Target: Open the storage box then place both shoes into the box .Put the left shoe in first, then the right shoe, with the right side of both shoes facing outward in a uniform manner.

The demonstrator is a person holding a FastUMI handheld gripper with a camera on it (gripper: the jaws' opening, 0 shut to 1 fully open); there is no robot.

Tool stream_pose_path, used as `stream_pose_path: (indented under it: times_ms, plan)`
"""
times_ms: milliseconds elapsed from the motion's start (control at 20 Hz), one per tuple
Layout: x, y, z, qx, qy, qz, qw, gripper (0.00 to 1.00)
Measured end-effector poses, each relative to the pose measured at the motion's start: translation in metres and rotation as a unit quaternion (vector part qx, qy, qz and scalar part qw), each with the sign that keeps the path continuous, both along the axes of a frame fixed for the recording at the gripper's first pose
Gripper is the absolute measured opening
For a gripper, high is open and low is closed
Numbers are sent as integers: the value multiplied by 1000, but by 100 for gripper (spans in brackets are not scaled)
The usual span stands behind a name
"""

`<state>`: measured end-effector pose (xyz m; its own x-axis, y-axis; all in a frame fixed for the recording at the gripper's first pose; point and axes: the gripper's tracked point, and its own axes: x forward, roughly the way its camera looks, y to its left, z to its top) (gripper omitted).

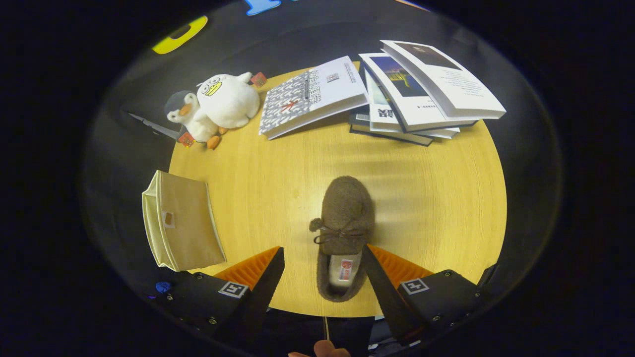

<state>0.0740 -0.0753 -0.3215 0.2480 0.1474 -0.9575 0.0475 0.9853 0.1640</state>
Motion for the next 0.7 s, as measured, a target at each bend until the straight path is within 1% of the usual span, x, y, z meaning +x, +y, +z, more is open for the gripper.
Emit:
stream_pose_path:
  times_ms: [200, 400, 600, 700]
  plan:
    - [-15, -21, -20, -10, 24, -3, 1000, 96]
    - [-31, -38, -48, -28, 62, 11, 998, 96]
    - [-24, -50, -71, -43, 72, 3, 996, 96]
    - [-20, -52, -81, -50, 76, 1, 996, 94]
